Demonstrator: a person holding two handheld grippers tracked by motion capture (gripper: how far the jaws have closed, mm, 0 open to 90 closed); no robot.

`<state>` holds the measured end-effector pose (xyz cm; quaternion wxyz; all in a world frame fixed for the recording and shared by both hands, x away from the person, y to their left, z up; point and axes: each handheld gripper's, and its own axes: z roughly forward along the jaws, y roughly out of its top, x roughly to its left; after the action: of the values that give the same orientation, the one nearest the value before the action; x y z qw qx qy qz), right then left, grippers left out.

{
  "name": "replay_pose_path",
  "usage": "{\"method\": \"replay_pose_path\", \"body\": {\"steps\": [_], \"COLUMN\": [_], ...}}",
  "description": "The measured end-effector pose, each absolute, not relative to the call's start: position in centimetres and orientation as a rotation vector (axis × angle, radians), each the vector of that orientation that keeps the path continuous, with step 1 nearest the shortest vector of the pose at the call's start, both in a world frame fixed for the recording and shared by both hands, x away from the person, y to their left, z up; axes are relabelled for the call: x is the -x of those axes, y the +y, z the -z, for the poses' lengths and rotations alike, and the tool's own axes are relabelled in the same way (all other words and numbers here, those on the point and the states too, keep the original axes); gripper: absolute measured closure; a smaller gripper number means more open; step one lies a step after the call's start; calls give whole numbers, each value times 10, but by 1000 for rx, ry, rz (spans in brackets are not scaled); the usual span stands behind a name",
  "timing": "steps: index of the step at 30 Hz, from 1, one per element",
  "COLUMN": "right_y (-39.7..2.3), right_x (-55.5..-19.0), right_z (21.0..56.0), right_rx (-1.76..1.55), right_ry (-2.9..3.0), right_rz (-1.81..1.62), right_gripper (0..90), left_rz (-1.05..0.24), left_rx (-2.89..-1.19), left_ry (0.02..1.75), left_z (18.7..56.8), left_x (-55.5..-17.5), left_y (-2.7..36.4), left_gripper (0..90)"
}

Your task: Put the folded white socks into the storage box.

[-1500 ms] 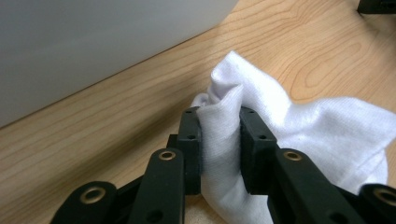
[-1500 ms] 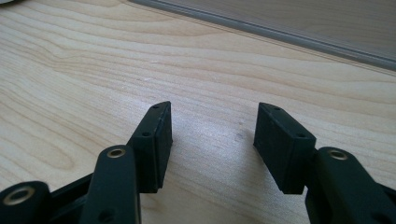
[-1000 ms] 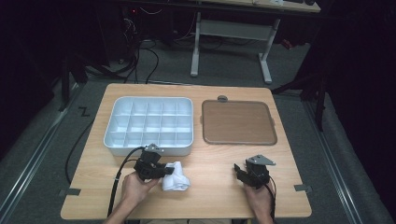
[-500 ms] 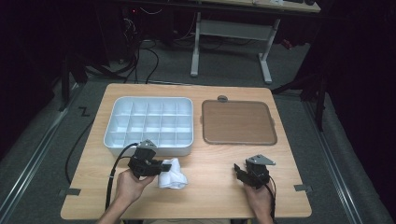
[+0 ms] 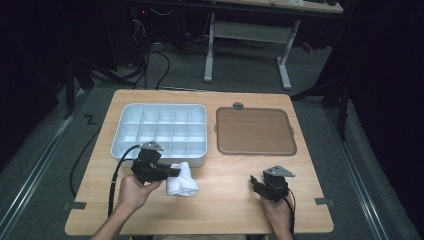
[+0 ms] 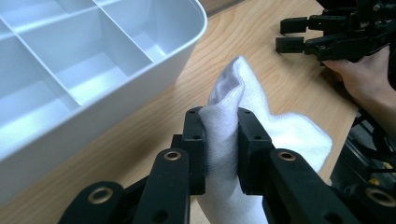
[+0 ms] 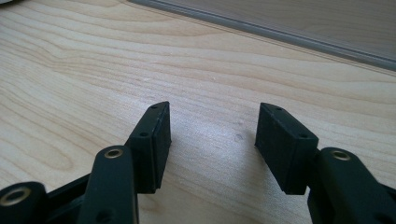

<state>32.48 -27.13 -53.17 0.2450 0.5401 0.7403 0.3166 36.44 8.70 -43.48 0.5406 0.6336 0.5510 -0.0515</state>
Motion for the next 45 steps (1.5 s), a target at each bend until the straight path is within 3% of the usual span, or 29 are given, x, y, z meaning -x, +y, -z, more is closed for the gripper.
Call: {"method": "replay_pose_path", "body": {"steps": [13,45], "right_y": [-271,-271], "right_x": [-325,-324], "right_z": [532,532], "right_rx": [-1472,-1472], "right_ry": [2021,2018], "right_rz": [-864,-859], "right_gripper": [459,457], "left_rz": [126,135], "left_rx": [-1451,-1318], "left_ry": [1289,1285], "left_z": [402,377], "left_x": [-377,-432], "left_y": [101,129], "left_gripper": [767,767]}}
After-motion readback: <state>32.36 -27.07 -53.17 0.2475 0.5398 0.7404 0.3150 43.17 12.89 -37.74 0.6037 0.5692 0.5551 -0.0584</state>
